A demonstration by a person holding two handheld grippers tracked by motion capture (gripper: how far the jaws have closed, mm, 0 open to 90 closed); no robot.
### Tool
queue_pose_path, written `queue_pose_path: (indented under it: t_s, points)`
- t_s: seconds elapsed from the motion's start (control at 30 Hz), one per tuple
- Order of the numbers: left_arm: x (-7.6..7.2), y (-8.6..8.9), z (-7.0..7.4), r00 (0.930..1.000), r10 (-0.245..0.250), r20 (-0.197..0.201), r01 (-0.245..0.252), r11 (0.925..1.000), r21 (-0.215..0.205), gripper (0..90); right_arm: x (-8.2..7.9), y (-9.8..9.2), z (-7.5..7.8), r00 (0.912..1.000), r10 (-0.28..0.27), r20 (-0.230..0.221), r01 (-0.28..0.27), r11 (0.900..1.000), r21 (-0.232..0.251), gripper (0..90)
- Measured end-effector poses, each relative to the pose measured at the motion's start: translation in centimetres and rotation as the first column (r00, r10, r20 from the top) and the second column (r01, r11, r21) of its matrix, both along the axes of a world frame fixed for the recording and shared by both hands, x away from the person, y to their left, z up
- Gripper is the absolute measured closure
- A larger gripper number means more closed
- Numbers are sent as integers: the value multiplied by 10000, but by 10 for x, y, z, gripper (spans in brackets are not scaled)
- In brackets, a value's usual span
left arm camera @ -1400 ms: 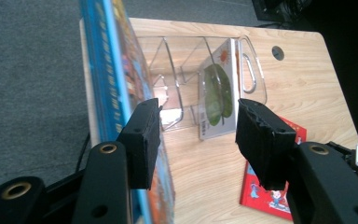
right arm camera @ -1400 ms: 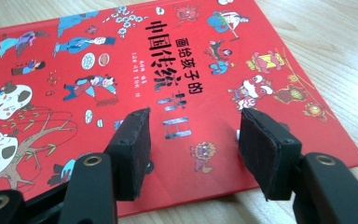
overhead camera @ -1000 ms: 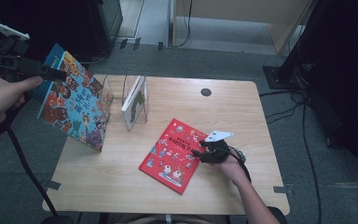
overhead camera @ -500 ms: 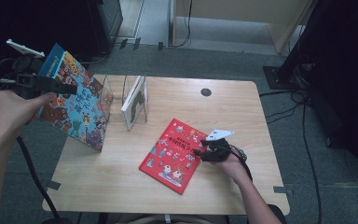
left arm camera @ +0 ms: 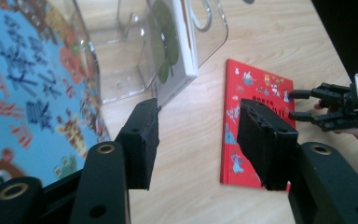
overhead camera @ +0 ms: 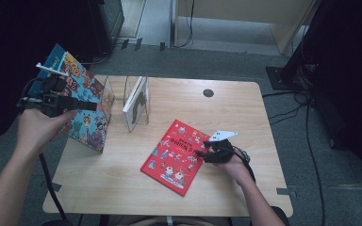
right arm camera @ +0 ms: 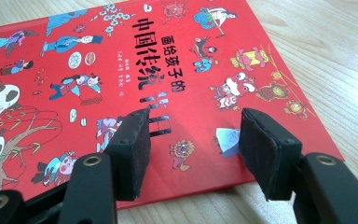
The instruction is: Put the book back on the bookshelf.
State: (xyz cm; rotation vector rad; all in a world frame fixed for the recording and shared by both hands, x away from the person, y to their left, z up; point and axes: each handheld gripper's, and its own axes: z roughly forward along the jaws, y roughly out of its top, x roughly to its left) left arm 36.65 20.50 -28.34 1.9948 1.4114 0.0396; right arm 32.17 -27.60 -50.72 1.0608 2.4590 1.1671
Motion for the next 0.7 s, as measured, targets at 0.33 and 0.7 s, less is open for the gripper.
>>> queue_pose_path:
  t_s: [0.33, 0.7]
  points:
    - [-5, -20, -32, 9992, -385, -96, 389, 9985, 394, 488, 0, 0, 0, 10000, -33, -18, 33, 10000, 58, 437]
    - [-11, -39, -69, 9957, -930, -36, 931, 9952, 297, 483, 0, 0, 0, 10000, -22, 10, 22, 10000, -19, 438]
